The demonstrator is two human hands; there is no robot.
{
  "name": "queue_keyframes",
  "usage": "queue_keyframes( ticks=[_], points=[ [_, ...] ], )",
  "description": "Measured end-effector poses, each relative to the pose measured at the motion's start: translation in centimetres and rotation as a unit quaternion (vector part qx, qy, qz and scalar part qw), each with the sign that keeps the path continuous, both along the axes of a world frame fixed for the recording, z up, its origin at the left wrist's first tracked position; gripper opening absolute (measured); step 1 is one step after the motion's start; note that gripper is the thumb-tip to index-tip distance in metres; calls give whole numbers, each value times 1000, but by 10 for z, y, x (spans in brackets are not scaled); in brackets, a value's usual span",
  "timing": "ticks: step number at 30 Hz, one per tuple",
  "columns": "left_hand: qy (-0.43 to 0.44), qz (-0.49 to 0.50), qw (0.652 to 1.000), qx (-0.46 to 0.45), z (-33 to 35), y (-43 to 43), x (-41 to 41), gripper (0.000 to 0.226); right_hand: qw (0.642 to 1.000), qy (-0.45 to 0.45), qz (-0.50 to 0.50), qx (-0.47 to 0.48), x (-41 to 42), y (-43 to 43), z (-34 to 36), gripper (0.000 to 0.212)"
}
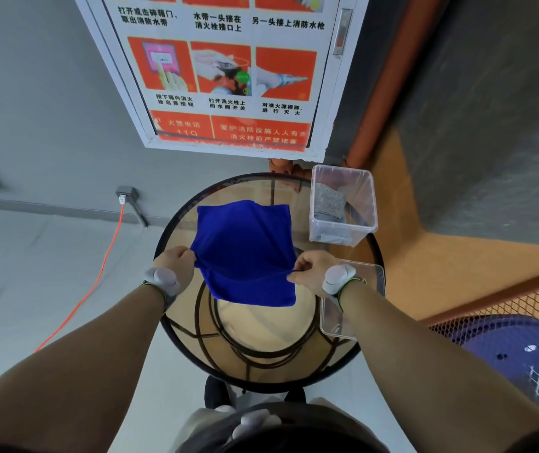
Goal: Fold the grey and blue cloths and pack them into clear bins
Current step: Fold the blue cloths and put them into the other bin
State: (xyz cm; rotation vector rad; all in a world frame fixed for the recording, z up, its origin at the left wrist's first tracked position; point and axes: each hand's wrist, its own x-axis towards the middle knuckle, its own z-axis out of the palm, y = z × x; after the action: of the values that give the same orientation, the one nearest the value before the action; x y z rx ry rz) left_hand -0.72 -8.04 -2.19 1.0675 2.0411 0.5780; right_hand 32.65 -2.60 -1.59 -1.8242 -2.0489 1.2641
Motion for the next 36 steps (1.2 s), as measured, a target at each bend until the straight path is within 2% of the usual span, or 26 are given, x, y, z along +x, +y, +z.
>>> queue_keyframes(
  ticks=[8, 10, 13, 17, 19, 22, 23, 25, 28, 31, 36],
  points=[
    [74, -42, 995, -52, -13, -10, 0, 31, 991, -27, 55, -121, -3, -14, -16, 21],
    [71, -38, 996, -36, -11, -7, 2, 31, 990, -16, 31, -137, -5, -14, -17, 26],
    [67, -54, 996, 2, -5, 10, 11, 32, 994, -26, -12, -105, -1, -10, -20, 22],
    [63, -130, 988, 54, 2, 47, 35, 28, 990, -59, -52, -118, 2, 2, -24, 15],
    [108, -201, 971, 74, 3, 65, 49, 25, 985, -65, -67, -146, 3, 5, -27, 11],
    [173, -275, 941, 96, 7, 94, 72, 33, 978, -56, -83, -181, 1, 6, -30, 11],
    [188, -301, 930, 94, 4, 108, 83, 35, 973, -49, -94, -205, 1, 8, -34, 13],
    [211, -349, 909, 89, -2, 128, 102, 37, 963, -71, -78, -247, -1, 8, -39, 31],
    [255, -417, 868, 84, -15, 155, 127, 42, 967, -115, -94, -209, -2, 4, -50, 49],
    [295, -442, 845, 64, -26, 172, 140, 51, 963, -151, -123, -185, -8, -2, -60, 58],
    [345, -478, 808, 9, -41, 191, 154, 53, 956, -143, -191, -172, -19, -16, -76, 50]
  ],
)
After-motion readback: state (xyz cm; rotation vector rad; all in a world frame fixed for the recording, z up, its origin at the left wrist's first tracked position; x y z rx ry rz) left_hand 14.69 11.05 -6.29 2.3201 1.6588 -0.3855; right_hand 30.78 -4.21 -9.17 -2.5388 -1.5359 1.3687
